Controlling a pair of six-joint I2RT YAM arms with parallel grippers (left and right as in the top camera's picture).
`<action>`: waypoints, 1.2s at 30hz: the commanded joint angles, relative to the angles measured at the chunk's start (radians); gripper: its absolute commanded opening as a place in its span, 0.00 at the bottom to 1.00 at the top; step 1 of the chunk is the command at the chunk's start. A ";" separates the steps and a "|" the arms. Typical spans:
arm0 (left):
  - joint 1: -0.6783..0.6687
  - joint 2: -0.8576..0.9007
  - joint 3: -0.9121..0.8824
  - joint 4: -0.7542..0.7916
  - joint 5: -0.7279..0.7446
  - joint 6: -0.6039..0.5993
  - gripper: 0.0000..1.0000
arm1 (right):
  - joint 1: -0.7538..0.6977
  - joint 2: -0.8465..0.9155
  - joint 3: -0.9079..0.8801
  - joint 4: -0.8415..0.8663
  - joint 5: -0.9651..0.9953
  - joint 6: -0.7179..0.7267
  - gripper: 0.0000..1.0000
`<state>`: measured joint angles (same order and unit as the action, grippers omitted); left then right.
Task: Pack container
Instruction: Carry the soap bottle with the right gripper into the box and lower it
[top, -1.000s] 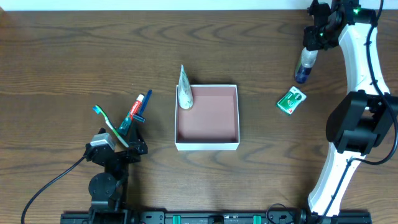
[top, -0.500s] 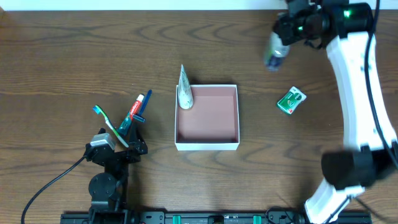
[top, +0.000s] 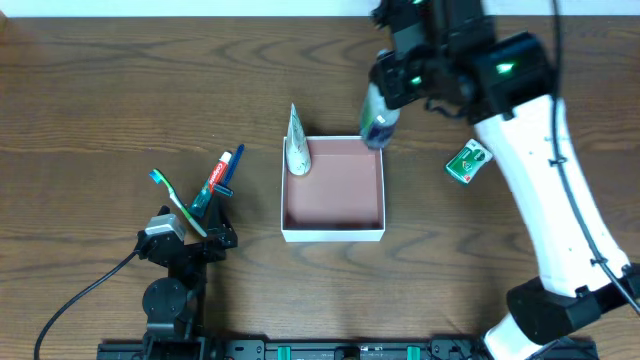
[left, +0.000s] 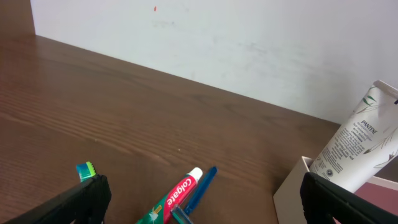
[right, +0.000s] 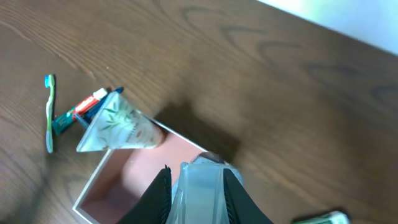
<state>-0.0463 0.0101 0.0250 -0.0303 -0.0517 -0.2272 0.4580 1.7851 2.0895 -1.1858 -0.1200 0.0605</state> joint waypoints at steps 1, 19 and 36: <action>0.006 -0.006 -0.021 -0.037 -0.011 0.017 0.98 | 0.077 -0.006 -0.031 0.039 0.084 0.107 0.05; 0.006 -0.006 -0.021 -0.036 -0.011 0.017 0.98 | 0.269 -0.006 -0.432 0.418 0.319 0.119 0.02; 0.006 -0.006 -0.021 -0.037 -0.011 0.017 0.98 | 0.270 -0.007 -0.622 0.678 0.287 0.239 0.01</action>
<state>-0.0463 0.0101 0.0250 -0.0303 -0.0517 -0.2276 0.7162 1.7874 1.4693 -0.5270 0.1665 0.2638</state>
